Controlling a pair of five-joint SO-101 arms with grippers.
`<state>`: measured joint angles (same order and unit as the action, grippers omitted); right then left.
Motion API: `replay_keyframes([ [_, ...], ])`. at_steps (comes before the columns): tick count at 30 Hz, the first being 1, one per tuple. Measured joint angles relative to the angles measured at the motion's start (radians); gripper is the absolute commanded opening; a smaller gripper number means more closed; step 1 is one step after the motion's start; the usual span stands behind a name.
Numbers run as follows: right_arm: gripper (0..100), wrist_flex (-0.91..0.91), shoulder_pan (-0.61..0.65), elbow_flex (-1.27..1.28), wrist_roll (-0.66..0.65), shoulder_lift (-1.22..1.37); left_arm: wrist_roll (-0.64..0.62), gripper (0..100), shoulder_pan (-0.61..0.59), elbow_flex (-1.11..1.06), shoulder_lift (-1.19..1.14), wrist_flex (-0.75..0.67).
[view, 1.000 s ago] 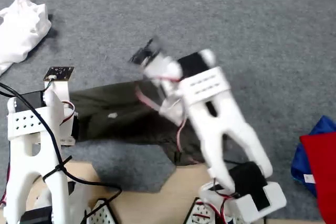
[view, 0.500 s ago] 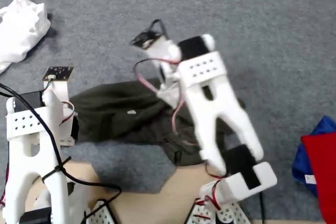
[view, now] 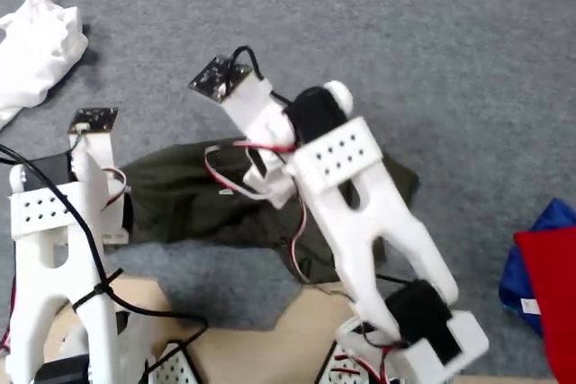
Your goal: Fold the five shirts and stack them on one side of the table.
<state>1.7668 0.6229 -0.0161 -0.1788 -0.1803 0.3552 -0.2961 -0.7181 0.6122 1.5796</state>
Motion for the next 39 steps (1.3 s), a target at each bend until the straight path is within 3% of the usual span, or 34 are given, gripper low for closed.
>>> replay_keyframes([
  [4,0.6,0.0,0.043,0.115,0.0,-0.123,0.084,2,-0.014,-0.117,0.153,-0.064],
  [10,0.6,0.0,0.074,0.292,0.0,-0.353,0.161,2,-0.081,-0.313,0.641,-0.081],
  [16,0.6,0.0,-0.041,0.471,-0.002,-0.535,0.183,2,-0.106,-0.529,1.16,-0.18],
  [26,0.6,-0.068,-0.115,0.675,-0.002,-0.775,0.183,2,-0.124,-0.743,1.155,-0.219],
  [35,0.6,-0.15,-0.115,0.836,-0.002,-0.967,0.181,2,-0.252,-0.85,1.168,-0.249],
  [39,0.6,-0.17,-0.196,0.891,0.0,-0.98,0.178,2,-0.308,-0.956,1.16,-0.293],
])
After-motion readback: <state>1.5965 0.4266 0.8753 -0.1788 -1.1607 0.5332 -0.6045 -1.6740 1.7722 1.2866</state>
